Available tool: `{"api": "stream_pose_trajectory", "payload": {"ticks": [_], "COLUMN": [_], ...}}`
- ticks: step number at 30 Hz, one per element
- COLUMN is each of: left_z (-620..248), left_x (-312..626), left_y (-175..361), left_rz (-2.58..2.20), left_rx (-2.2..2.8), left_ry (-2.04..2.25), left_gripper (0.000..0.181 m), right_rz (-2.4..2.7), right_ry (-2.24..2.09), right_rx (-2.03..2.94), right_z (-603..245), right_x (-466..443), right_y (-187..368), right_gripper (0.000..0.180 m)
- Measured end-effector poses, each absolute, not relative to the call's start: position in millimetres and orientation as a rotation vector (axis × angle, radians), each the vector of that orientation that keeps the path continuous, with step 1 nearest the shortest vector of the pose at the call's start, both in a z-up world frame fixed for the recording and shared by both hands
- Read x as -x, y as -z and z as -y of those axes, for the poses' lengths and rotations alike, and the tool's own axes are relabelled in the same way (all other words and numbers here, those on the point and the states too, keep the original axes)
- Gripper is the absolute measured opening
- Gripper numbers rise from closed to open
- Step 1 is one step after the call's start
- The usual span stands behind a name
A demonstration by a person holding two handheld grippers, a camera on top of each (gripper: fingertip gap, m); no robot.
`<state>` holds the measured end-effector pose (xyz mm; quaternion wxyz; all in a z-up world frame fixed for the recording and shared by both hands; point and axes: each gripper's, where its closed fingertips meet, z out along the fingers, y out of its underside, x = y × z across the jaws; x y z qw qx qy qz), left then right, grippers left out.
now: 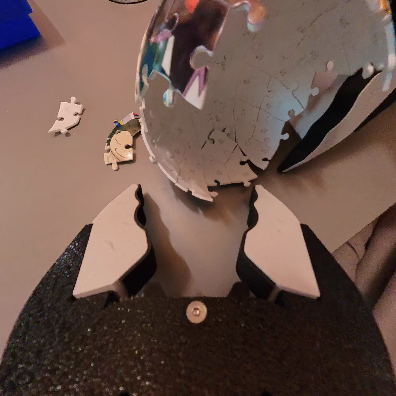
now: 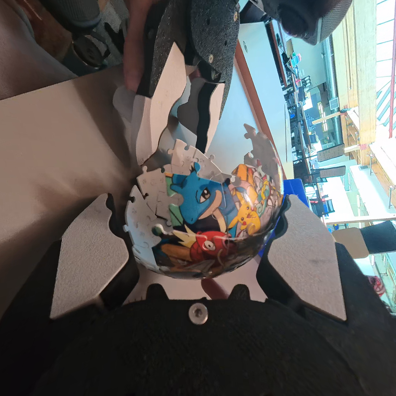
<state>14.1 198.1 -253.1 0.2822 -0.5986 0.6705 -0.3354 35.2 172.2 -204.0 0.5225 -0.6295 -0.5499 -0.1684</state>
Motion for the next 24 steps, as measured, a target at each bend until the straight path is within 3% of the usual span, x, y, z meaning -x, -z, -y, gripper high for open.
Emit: {"api": "stream_pose_trajectory", "payload": {"ticks": [6,24], "left_z": [-208,-224], "left_x": [-19,-59], "left_y": [242,256], "left_rz": [-1.652,-1.679], "left_rx": [1.752,1.787], "left_ry": [1.067,0.595], "left_gripper": [0.089,0.107], "right_rz": [1.325,1.274], "right_ry": [0.471,0.43], "right_rx": [1.483,1.521], "right_z": [-174,-175], "right_x": [-35,-42], "right_y": [203,204], "right_gripper": [0.136,0.137]}}
